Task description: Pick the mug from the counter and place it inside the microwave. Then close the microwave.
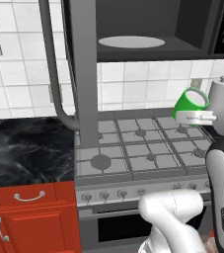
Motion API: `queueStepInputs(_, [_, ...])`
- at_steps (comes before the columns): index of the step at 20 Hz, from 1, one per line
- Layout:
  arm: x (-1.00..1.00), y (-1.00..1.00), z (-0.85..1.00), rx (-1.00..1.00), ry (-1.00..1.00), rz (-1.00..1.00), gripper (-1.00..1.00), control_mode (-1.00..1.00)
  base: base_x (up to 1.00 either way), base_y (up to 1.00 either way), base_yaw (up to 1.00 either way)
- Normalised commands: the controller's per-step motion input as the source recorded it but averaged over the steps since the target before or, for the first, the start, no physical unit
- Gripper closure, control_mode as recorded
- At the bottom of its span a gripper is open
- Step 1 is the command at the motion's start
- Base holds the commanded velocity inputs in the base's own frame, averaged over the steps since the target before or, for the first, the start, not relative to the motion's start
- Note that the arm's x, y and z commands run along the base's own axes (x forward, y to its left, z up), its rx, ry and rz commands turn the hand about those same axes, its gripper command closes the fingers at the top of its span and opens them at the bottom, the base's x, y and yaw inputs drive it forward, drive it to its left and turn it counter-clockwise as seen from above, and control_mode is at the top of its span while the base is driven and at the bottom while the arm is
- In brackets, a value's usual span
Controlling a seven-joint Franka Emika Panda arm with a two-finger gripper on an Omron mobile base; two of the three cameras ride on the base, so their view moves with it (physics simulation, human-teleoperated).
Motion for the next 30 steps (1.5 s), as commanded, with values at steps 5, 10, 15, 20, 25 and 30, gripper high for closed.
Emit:
queueStepInputs(5, [-0.21, 0.00, 0.80, 0.00, -0.04, 0.00, 1.00, -1.00, 0.00, 0.00, 0.00])
queueStepInputs(10, [-0.01, 0.00, 0.21, 0.00, 0.00, 0.00, 1.00, -1.00, 0.00, 0.00, 0.00])
queueStepInputs(15, [0.09, -0.01, 0.00, -0.04, 0.00, 0.00, 1.00, -1.00, 0.00, 0.00, 0.00])
queueStepInputs(20, [0.24, 0.00, 0.03, -0.05, -0.09, -0.01, 1.00, -1.00, 0.00, 0.00, 0.00])
queueStepInputs(25, [0.03, 0.00, 0.23, -0.01, -0.15, -0.02, 1.00, -1.00, 0.00, 0.00, 0.00])
queueStepInputs(30, [0.37, 0.00, 0.28, 0.00, -0.01, -0.01, 1.00, -1.00, 0.00, 0.00, 0.00])
